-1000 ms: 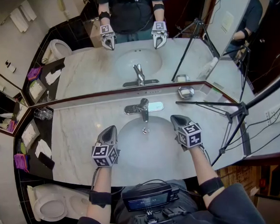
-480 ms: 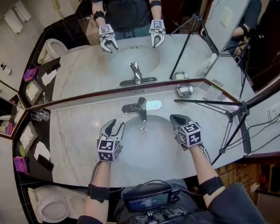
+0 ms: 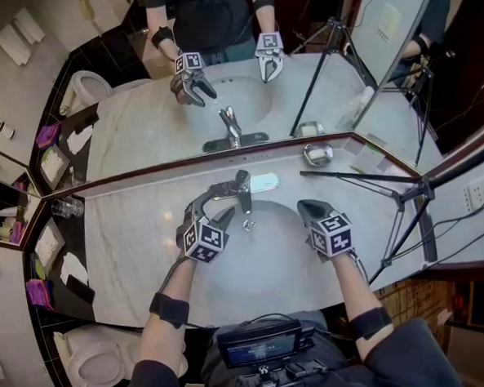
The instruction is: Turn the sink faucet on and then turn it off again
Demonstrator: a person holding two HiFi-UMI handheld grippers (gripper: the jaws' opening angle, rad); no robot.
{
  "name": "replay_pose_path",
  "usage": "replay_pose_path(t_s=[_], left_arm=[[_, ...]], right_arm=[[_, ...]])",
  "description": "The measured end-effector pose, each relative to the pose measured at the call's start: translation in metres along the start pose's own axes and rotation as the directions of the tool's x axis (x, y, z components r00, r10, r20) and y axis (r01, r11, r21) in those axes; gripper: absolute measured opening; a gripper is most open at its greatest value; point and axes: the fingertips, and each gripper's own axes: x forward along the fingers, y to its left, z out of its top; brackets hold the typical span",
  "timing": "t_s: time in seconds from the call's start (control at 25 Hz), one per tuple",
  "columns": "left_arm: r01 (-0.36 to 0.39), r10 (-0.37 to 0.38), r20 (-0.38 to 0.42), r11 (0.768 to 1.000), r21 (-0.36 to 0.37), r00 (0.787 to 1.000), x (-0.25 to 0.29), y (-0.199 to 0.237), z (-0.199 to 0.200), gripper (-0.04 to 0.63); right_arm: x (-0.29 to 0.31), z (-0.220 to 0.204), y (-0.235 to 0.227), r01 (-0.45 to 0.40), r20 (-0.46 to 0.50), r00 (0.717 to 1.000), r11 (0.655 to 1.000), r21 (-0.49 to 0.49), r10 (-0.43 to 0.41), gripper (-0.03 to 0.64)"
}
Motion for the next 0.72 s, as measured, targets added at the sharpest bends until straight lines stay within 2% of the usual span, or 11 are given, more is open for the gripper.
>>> replay_pose_path(t_s=[0.08,0.16,0.32,0.48,0.72], left_arm=[[0.013,-0.009,-0.033,0.989,0.147,0.999,0.015,-0.005,-0.002,0.289],[0.025,-0.013,-0.05,0.971,0.238,0.999,0.026,-0.008,0.0,0.296],[0.043,-0.025,-0.063,0.946,0.321,0.998,0.043,-0.011,0.005,0.296],[0.075,-0.038,-0.098,0.909,0.411,0.994,0.061,-0.017,0.003,0.296],[0.07,0.01,-0.148,0.851,0.521,0.989,0.075,-0.016,0.001,0.276]], right_arm=[[0.0,-0.002,-0.003,0.004,-0.002,1.0,1.0,0.004,-0.004,0.018],[-0.001,-0.006,-0.008,0.01,-0.007,1.0,1.0,0.009,-0.01,0.02],[-0.002,-0.011,-0.015,0.019,-0.015,1.0,1.0,0.023,-0.018,0.018],[-0.001,-0.017,-0.022,0.021,-0.016,1.0,0.999,0.038,-0.021,0.02],[0.0,-0.026,-0.03,0.024,-0.029,0.999,0.998,0.053,-0.023,0.02]])
